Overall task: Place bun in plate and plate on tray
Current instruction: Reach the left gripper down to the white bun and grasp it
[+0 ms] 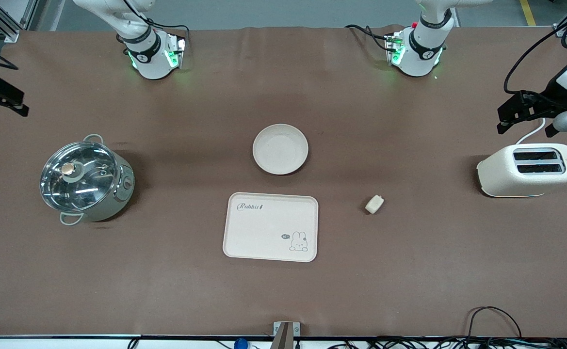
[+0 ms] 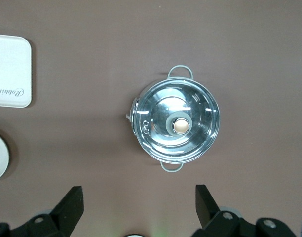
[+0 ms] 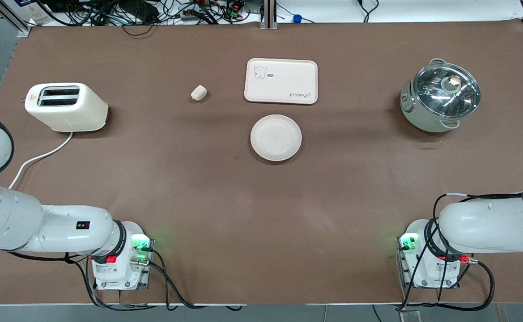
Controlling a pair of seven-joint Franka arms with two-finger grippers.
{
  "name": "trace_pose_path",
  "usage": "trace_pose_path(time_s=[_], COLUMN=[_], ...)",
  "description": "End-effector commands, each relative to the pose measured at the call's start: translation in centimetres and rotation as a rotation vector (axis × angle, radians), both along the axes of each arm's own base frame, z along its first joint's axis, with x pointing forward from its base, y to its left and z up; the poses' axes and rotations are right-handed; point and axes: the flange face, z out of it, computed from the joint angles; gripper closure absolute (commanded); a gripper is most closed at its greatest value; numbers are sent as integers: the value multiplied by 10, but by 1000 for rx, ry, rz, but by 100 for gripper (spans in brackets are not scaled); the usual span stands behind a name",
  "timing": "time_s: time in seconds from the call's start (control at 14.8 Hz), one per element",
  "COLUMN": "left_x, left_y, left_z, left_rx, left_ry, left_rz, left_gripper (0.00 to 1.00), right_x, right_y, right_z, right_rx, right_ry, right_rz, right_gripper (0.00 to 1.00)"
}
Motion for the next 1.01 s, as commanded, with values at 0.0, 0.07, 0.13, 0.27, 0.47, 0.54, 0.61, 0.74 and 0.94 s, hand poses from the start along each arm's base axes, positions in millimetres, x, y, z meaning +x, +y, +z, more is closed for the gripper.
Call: trace_pose_path(time_s=[0.0, 0.07, 0.13, 0.27, 0.47, 0.54, 0.61, 0.74, 0.94], left_x=[2, 1, 1, 1, 10, 16, 23, 44, 77], left_y=[0, 0, 0, -7, -38, -46, -54, -72, -128], left_z=[3, 4, 5, 3, -41, -56, -70, -114, -208], left_rx=[20, 20, 19, 16, 21, 15, 13, -1, -46], left_ry=[8, 6, 6, 9, 105, 129, 144, 170, 156], left_rz=[-17, -12, -9, -17, -72, -82, -92, -95, -48], left_gripper=[0, 0, 0, 0, 0, 0, 0, 0, 0], right_x=[-5, -5, -4, -3, -3, -2, -2, 1, 1], right_y=[10, 5, 2, 2, -17, -21, -22, -37, -38], right_z=[8, 8, 8, 6, 6, 5, 6, 3, 2], right_rx=[-38, -38, -36, -21, 22, 27, 27, 33, 79], right_ry=[-16, -18, -17, -15, -14, -12, -15, -27, -24], right_rz=[-25, -34, -40, -45, -80, -86, -85, -104, -104], right_gripper=[0, 0, 0, 0, 0, 0, 0, 0, 0])
